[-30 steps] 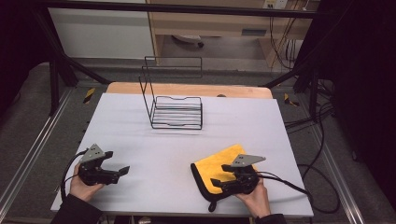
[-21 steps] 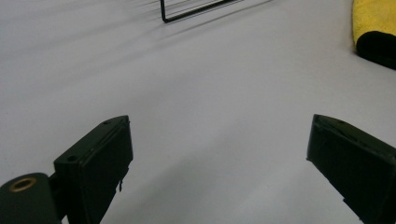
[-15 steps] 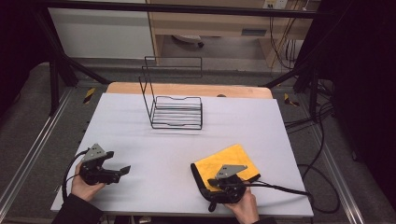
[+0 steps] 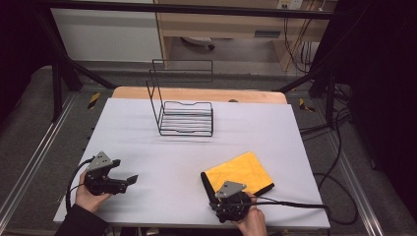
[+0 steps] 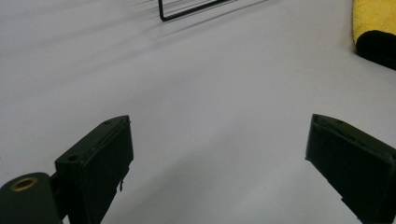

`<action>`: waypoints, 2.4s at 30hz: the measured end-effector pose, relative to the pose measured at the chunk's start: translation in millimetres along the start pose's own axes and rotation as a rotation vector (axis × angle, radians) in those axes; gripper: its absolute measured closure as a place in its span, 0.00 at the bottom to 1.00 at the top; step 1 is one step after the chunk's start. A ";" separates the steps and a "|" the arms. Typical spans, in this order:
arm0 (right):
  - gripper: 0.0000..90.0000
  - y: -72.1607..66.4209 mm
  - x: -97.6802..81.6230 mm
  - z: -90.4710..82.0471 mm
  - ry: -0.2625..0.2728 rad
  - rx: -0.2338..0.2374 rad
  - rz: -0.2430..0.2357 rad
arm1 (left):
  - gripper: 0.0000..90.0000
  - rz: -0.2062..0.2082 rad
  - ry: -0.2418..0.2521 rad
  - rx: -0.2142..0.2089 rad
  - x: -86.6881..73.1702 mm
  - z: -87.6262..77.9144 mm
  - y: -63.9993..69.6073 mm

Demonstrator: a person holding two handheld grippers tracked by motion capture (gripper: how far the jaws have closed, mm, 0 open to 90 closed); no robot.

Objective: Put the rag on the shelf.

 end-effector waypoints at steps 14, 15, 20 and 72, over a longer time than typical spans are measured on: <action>0.87 10.6 1.7 -1.4 -0.040 -0.020 0.019 | 0.08 0.002 -0.002 -0.002 -0.6 -0.7 0.4; 0.87 10.6 1.7 -1.4 -0.040 -0.020 0.019 | 0.08 0.002 -0.002 -0.002 -0.5 -0.7 0.4; 0.89 17.4 6.9 -6.1 0.014 0.023 0.105 | 0.08 -0.001 -0.005 -0.001 -0.8 -0.2 -0.1; 0.72 90.5 -80.8 -42.0 0.023 -0.066 0.520 | 0.73 0.024 -0.335 -0.223 16.4 126.6 155.8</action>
Point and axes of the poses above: each handheld gripper's, and its own axes: z roughly forward along the jaws, x roughly out of its top, y roughly to its right, the point moved 8 cm from there along z, roughly forward along the jaws, and after that the axes turned 12 degrees about -z, right-handed, at the moved point
